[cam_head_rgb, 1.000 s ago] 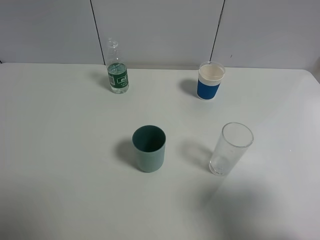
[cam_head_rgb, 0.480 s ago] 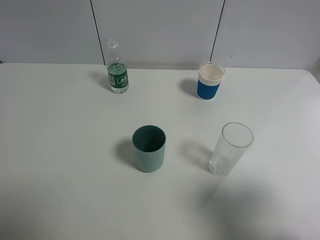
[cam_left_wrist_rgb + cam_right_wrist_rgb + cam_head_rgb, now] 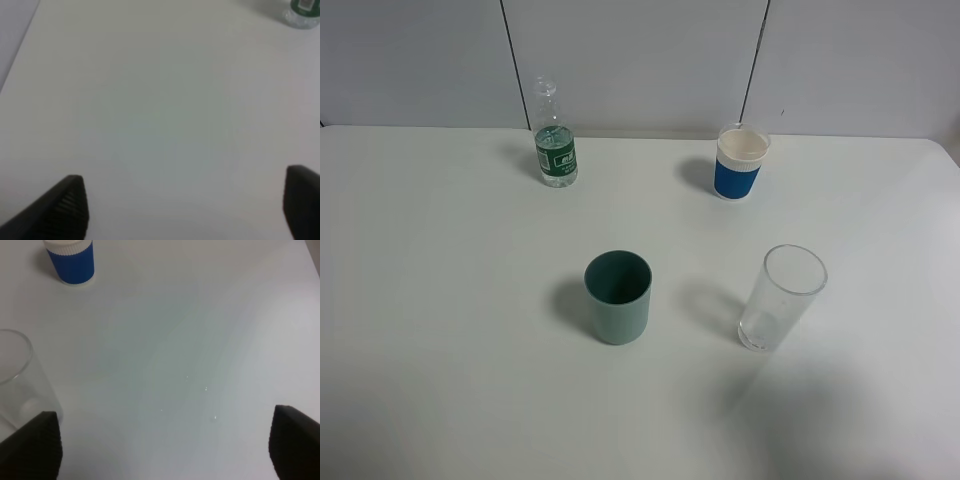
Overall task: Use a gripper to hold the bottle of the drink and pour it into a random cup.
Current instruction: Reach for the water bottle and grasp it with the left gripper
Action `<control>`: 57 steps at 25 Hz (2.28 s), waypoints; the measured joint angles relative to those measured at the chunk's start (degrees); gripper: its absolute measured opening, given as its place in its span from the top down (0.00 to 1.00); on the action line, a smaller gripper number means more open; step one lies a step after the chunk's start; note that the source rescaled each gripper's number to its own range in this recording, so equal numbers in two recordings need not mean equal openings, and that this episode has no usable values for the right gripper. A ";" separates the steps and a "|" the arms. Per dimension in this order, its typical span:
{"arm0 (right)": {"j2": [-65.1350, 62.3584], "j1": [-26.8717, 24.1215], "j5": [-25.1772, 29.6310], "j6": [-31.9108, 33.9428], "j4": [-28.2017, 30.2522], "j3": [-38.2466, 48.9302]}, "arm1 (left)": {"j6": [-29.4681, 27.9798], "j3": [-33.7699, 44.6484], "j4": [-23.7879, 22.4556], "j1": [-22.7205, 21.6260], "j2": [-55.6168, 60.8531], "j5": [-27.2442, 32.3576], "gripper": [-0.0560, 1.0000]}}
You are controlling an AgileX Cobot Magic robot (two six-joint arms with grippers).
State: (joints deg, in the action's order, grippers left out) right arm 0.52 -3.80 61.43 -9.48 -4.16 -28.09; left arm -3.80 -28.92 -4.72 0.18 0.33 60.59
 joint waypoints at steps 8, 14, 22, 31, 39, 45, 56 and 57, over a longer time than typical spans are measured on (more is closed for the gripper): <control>0.00 0.00 0.00 0.00 0.00 0.00 | 0.00 0.00 0.00 0.00 0.00 0.00 0.40; 0.00 0.00 0.00 0.00 0.00 0.00 | 0.00 0.00 0.00 0.00 0.00 0.00 0.40; 0.00 0.00 0.00 0.00 0.00 0.00 | 0.00 0.00 0.00 0.00 0.00 0.00 0.40; 0.00 0.00 0.00 0.00 0.00 0.00 | 0.16 0.00 0.00 0.00 0.00 0.00 0.40; 0.00 0.00 0.00 0.00 0.00 0.00 | 0.16 0.00 -0.06 0.00 -4.59 -0.20 0.40; 0.00 0.00 0.00 0.00 0.00 0.00 | 1.30 -1.43 -0.73 0.00 -12.08 -5.26 0.40; 0.00 0.00 0.00 0.00 0.00 0.00 | 7.33 -1.71 -0.85 0.00 -28.42 -19.58 0.37; 0.00 0.00 0.00 0.00 0.00 0.00 | 7.33 -1.71 -0.85 0.00 -28.42 -19.58 0.37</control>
State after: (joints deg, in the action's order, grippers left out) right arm 0.52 -3.80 61.43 -9.48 -4.16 -28.09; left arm 3.53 -30.63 -5.57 0.18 -28.09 41.01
